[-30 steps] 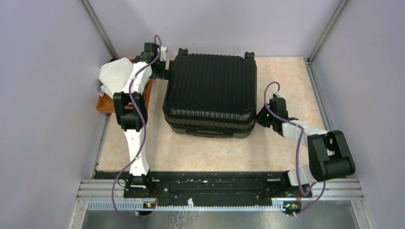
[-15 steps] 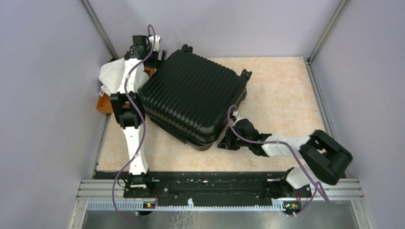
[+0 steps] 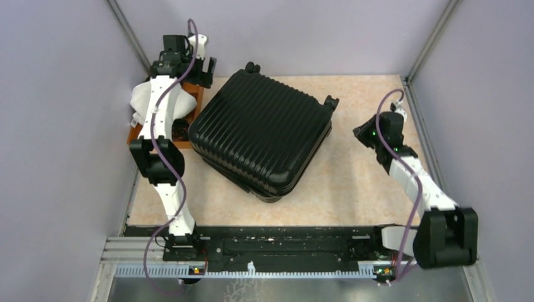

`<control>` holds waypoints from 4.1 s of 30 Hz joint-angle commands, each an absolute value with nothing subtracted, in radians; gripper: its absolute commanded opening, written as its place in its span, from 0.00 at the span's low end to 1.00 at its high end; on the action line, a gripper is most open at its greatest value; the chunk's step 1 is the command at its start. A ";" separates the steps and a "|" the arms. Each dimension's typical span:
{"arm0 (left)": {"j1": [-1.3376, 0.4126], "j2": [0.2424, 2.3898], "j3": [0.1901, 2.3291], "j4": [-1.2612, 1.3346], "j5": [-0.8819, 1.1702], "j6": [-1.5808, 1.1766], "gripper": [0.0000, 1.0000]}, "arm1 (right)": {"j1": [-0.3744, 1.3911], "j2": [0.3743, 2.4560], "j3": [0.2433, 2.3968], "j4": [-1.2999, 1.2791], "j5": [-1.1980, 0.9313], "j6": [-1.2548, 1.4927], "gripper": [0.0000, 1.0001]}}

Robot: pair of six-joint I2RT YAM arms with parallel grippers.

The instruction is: Pack the luggage

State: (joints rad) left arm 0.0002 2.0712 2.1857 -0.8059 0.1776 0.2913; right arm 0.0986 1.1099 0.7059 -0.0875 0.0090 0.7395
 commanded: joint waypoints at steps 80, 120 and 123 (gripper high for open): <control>0.097 1.304 1.192 -1.009 0.714 0.475 0.98 | 0.239 0.304 0.089 -0.007 -0.180 0.722 0.43; 0.015 1.287 1.195 -0.456 0.492 0.201 0.72 | 0.560 0.890 0.223 0.569 -0.100 0.412 0.68; 0.015 1.279 1.193 -0.410 0.519 0.176 0.72 | 0.475 0.811 0.131 0.624 -0.129 0.425 0.72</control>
